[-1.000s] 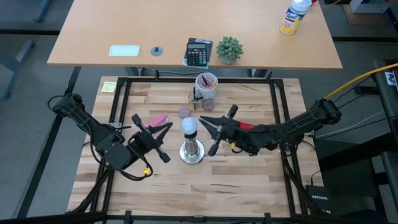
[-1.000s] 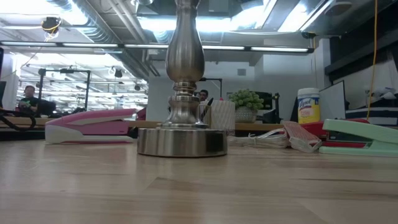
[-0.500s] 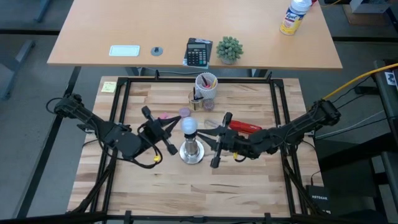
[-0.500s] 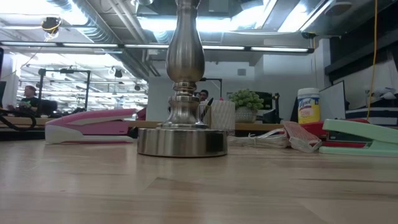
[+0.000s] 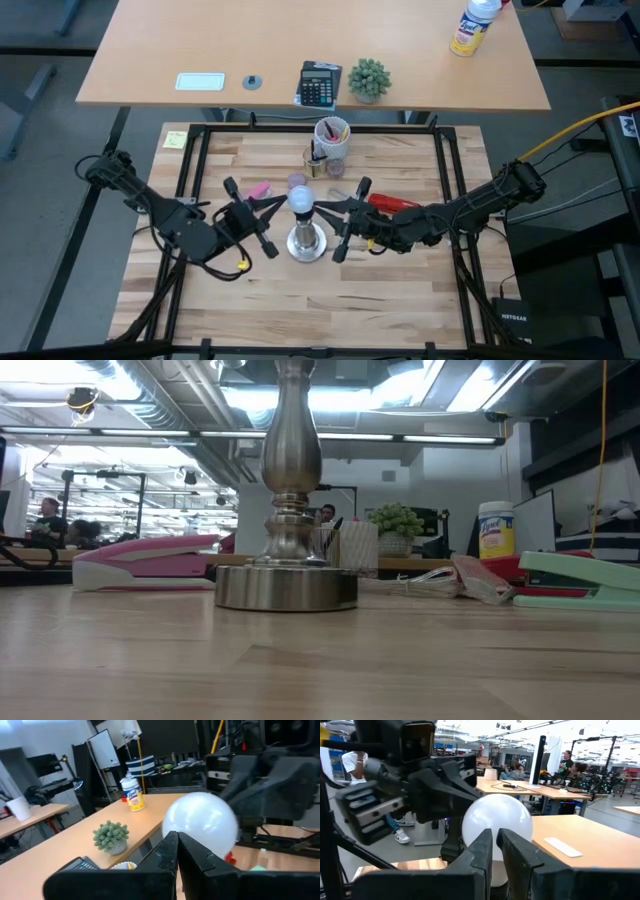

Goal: Screw lightbulb
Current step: Remove the lightbulb from the lamp socket

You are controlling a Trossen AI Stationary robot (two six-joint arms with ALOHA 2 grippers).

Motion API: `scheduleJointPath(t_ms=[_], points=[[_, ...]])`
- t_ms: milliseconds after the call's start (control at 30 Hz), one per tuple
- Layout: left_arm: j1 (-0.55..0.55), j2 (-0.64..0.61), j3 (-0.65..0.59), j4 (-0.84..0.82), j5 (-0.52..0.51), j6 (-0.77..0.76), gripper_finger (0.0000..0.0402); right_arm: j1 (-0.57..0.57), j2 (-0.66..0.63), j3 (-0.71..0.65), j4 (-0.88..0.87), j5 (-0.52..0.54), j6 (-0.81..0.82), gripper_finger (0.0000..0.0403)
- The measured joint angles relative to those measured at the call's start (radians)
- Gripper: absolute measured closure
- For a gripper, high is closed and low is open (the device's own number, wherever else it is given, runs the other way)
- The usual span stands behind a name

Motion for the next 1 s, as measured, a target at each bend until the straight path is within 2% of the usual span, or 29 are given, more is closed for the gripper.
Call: scheduleJointPath(t_ms=[433,633,833,1000], points=[[-0.024,0.004,0.0,0.002,0.077,-0.028,0.04,-0.038,0.0,0.0,-0.003,-0.001,0.043,0.0355],[-0.031,0.005,0.0,0.002,0.077,-0.029,0.04,-0.048,0.0,0.0,-0.016,0.022,0.04,0.0355],[-0.05,0.005,0.0,0.007,0.035,-0.013,0.04,-0.036,-0.001,0.0,-0.017,0.045,0.016,0.0355],[-0.055,0.005,0.0,0.006,-0.057,0.008,0.04,-0.01,-0.002,0.0,-0.021,0.055,0.014,0.0355]])
